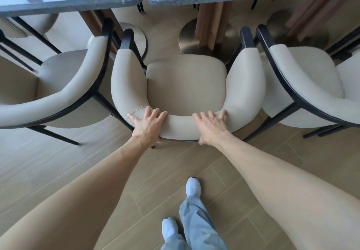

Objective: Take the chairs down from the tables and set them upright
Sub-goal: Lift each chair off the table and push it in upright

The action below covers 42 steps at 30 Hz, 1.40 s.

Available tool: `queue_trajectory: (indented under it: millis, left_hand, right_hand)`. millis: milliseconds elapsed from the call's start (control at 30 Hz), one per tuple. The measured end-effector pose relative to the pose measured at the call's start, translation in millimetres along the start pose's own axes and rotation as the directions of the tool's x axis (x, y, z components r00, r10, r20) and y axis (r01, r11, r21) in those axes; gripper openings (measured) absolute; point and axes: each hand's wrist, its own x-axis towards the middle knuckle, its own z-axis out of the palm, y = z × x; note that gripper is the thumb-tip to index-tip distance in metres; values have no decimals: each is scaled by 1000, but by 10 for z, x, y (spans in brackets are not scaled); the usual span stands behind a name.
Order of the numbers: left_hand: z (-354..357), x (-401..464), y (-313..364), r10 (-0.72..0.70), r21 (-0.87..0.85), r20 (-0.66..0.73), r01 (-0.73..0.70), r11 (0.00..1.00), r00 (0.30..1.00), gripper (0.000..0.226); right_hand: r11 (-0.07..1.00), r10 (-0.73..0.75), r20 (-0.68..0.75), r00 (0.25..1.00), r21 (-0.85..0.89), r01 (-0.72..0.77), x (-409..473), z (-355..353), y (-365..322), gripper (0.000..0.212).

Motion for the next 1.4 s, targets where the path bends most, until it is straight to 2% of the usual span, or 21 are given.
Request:
queue_trajectory:
  millis: [100,200,300,400,467,533,567,667,767,833,867,967,1033,1100,1233,1400]
  left_hand:
    - [-33,-49,5,14,-130,23,-11,992,1000,105]
    - [-319,-146,-74,80,-414,32,-59,908,996,85]
    - [-793,-419,-203,17,-749,-24,-30,662,1000,63]
    - [-1292,-863,-254,-125,-896,-220,-150,419,967,50]
    - [-1547,-1287,-176,-199,-927,-331,-279,250,922,46]
    - [-1719,-1802,-17,-224,-913,-407,-384,138,886,45]
    - [-1758,-2067,75,-234,-894,-449,-437,104,863,45]
    - [-1720,-2811,315,-310,-786,-588,-618,1,747,48]
    - [-1506,-3441,464,-446,-640,-652,-761,-110,613,55]
    - [-1336,-3804,488,-509,-554,-678,-824,-120,530,57]
    - [-1273,-3984,503,-517,-542,-685,-834,-108,512,58]
    - [-1190,-4514,559,-564,-562,-655,-823,-82,503,54]
    - [-1186,-4807,595,-575,-559,-656,-827,-66,489,53]
    - [-1202,-5122,630,-579,-548,-679,-836,-11,452,52]
    - [-1279,-5580,725,-672,-511,-641,-859,13,371,51]
    - [-1500,-5988,1218,-703,-421,-671,-902,100,235,44]
  right_hand:
    - [999,-32,8,999,42,32,-46,16,32,96]
    - [978,-73,-37,997,195,79,-185,-206,35,86]
    - [910,-62,-319,946,371,185,-423,-610,-35,65]
    - [690,105,-520,848,652,315,-764,-1136,-112,54]
    - [469,237,-566,789,779,417,-1112,-1465,-167,50]
    - [261,302,-593,747,805,533,-1567,-1739,-264,51]
    - [198,323,-613,721,789,581,-1813,-1820,-322,51]
    - [114,366,-671,645,720,685,-2576,-1892,-514,43]
    - [47,394,-706,588,654,755,-3293,-1738,-725,36]
    - [21,392,-737,550,605,796,-3704,-1541,-884,37]
    - [22,375,-746,550,601,799,-3881,-1430,-969,37]
    - [3,336,-733,591,629,778,-4342,-1215,-1176,40]
    - [-13,348,-734,583,618,786,-4582,-1183,-1239,40]
    - [-34,339,-762,552,576,817,-4841,-1230,-1296,39]
    - [-69,311,-809,498,503,861,-5312,-1321,-1256,45]
    - [-65,323,-850,416,418,906,-5879,-1209,-747,48]
